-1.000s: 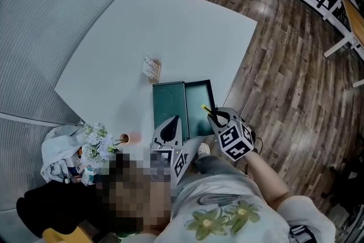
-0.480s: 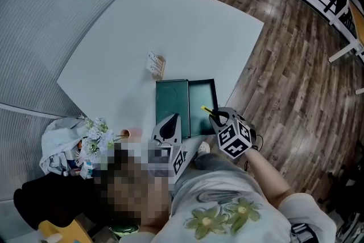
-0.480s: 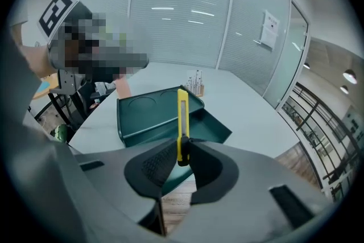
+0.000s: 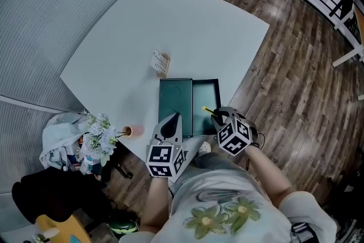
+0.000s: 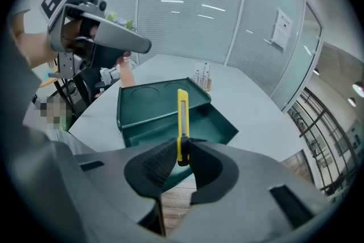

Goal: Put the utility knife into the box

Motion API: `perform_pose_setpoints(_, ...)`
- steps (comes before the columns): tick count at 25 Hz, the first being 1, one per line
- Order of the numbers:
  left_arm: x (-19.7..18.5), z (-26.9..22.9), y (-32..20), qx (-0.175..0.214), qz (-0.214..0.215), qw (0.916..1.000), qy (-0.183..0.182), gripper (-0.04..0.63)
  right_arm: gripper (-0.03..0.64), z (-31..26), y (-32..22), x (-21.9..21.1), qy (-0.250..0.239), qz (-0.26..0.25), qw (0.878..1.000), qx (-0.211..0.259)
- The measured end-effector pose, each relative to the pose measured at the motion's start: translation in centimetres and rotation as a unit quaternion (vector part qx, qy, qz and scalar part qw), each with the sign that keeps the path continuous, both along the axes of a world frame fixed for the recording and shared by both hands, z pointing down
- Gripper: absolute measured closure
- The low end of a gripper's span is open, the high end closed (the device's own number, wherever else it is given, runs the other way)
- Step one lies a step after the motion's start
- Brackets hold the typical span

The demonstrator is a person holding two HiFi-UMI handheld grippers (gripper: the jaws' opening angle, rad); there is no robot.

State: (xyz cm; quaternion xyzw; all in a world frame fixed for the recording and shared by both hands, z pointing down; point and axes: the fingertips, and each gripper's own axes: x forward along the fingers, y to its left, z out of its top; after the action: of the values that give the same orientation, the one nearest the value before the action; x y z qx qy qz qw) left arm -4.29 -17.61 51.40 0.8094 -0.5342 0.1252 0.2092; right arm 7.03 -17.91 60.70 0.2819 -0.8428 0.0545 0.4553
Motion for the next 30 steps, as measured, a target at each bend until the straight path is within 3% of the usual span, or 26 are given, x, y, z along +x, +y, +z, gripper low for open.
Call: perform_pose_setpoints(30, -1.9, 0.5, -0.6, -0.006, -0.025, 0.9997, 0.002, 0.595, 0.546, 4.3, -0.3, -0.5, 0.099, -0.084, 0.991, -0.014)
